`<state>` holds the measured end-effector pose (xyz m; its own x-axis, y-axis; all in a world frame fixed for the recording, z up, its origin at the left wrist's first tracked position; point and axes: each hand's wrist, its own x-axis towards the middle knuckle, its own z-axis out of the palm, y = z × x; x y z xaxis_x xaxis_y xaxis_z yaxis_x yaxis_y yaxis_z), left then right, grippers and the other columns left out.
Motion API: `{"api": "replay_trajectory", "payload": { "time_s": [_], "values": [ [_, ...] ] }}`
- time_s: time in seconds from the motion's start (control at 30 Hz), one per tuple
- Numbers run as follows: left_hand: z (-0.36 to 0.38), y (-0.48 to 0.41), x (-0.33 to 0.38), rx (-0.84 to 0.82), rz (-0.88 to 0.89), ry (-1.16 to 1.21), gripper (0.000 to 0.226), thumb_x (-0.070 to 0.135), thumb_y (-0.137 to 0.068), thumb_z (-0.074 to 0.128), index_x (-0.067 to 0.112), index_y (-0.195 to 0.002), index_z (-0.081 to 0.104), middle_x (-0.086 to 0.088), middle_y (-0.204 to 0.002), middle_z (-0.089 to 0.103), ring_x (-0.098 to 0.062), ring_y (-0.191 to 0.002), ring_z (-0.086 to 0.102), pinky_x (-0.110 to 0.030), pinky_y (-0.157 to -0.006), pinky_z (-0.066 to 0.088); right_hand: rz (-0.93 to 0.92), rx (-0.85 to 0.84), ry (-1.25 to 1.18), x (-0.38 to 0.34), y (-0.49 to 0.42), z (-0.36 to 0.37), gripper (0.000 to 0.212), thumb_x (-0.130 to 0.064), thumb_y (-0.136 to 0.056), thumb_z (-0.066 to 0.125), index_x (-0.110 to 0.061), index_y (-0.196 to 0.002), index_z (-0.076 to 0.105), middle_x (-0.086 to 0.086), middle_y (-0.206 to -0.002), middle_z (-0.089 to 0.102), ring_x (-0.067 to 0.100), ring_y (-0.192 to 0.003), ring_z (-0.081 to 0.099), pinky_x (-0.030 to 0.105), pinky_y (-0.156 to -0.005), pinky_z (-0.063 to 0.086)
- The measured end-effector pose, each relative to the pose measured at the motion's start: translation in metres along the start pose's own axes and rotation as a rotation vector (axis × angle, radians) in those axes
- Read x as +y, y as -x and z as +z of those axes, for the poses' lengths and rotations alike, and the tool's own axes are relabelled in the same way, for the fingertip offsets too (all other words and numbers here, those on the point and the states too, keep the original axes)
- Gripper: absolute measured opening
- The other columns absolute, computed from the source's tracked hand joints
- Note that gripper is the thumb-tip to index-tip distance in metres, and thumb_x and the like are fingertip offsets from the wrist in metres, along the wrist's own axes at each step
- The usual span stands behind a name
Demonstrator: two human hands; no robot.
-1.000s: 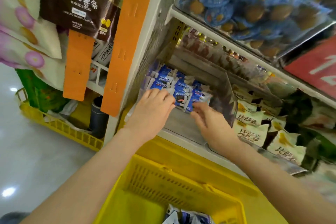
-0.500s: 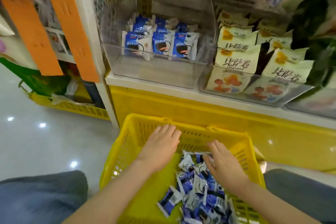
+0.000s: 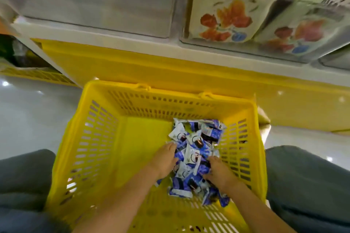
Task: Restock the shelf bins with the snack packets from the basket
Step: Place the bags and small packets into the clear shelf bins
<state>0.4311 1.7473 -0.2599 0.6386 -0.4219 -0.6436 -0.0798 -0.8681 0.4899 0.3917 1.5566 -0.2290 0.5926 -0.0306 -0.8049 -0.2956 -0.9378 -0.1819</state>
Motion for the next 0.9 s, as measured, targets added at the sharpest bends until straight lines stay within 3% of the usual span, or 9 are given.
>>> {"api": "replay_trajectory", "payload": {
  "time_s": [0.17,0.33,0.43,0.53,0.63,0.7,0.8,0.83,0.9],
  "values": [
    [0.007,-0.023,0.008,0.044,-0.114,0.007,0.054,0.036,-0.096,0.045,0.010,-0.141,0.029,-0.010,-0.143,0.034,-0.027,-0.129,0.035,-0.034,-0.106,0.031,-0.006,-0.011,0.061,0.003,-0.010,-0.001,0.065,-0.036,-0.083,0.068,-0.010,-0.135,0.039,0.010,-0.137,0.040,0.026,-0.123,0.044,0.033,-0.101,0.039],
    [0.013,-0.025,0.010,0.001,-0.201,0.319,0.047,0.031,-0.087,0.063,0.007,-0.125,0.049,-0.012,-0.126,0.053,-0.025,-0.108,0.054,-0.027,-0.084,0.042,0.004,0.044,-0.086,0.004,-0.011,0.001,0.062,-0.034,-0.083,0.069,-0.015,-0.133,0.039,0.008,-0.130,0.053,0.026,-0.113,0.054,0.034,-0.089,0.047],
    [0.014,-0.016,0.007,0.046,-0.254,0.494,0.043,0.019,-0.087,0.063,0.007,-0.124,0.043,-0.013,-0.122,0.054,-0.022,-0.102,0.054,-0.023,-0.078,0.040,-0.007,0.089,-0.233,0.000,-0.008,-0.006,0.062,-0.033,-0.083,0.069,-0.015,-0.135,0.038,0.007,-0.132,0.053,0.026,-0.115,0.054,0.035,-0.091,0.048],
    [0.007,-0.003,-0.002,0.130,-0.327,0.671,0.028,0.010,-0.089,0.060,0.012,-0.105,0.037,-0.016,-0.112,0.055,-0.019,-0.086,0.052,-0.025,-0.067,0.045,-0.033,0.138,-0.391,-0.013,-0.002,-0.016,0.065,-0.036,-0.089,0.060,-0.010,-0.142,0.032,0.010,-0.138,0.047,0.026,-0.119,0.050,0.036,-0.098,0.044],
    [-0.006,0.013,-0.007,0.176,-0.326,0.845,0.027,0.010,-0.090,0.057,0.011,-0.112,0.042,-0.015,-0.122,0.056,-0.016,-0.091,0.053,-0.020,-0.065,0.045,-0.066,0.173,-0.564,-0.031,0.006,-0.023,0.047,-0.033,-0.099,0.043,-0.006,-0.137,0.037,0.003,-0.093,0.058,0.012,-0.070,0.051,0.023,-0.063,0.046],
    [-0.014,0.024,-0.002,0.152,-0.302,0.948,0.032,0.013,-0.092,0.055,0.014,-0.121,0.043,-0.005,-0.125,0.055,-0.011,-0.091,0.052,-0.018,-0.067,0.044,-0.063,0.149,-0.677,-0.044,0.013,-0.026,0.044,-0.030,-0.100,0.040,-0.008,-0.138,0.034,-0.002,-0.086,0.053,0.009,-0.065,0.051,0.014,-0.053,0.043],
    [-0.023,0.043,0.009,0.110,-0.302,1.147,0.030,0.026,-0.095,0.050,0.019,-0.124,0.042,0.004,-0.127,0.053,-0.010,-0.096,0.056,-0.026,-0.076,0.051,-0.100,0.202,-0.754,-0.060,0.023,-0.023,0.049,-0.029,-0.094,0.055,-0.003,-0.133,0.039,0.015,-0.122,0.055,0.028,-0.111,0.055,0.031,-0.092,0.047],
    [-0.024,0.047,0.011,0.099,-0.300,1.218,0.036,0.035,-0.096,0.047,0.018,-0.127,0.043,-0.002,-0.128,0.055,-0.017,-0.105,0.057,-0.037,-0.085,0.051,-0.107,0.247,-0.773,-0.064,0.028,-0.021,0.047,-0.028,-0.090,0.060,-0.001,-0.126,0.045,0.018,-0.120,0.056,0.030,-0.112,0.054,0.036,-0.094,0.046],
    [-0.025,0.056,0.014,0.066,-0.262,1.305,0.050,0.052,-0.091,0.044,0.019,-0.128,0.043,-0.008,-0.125,0.058,-0.025,-0.110,0.058,-0.046,-0.090,0.051,-0.135,0.309,-0.821,-0.070,0.037,-0.018,0.040,-0.028,-0.086,0.067,-0.005,-0.115,0.051,0.007,-0.100,0.061,0.022,-0.098,0.060,0.028,-0.083,0.051]
  ]
}}
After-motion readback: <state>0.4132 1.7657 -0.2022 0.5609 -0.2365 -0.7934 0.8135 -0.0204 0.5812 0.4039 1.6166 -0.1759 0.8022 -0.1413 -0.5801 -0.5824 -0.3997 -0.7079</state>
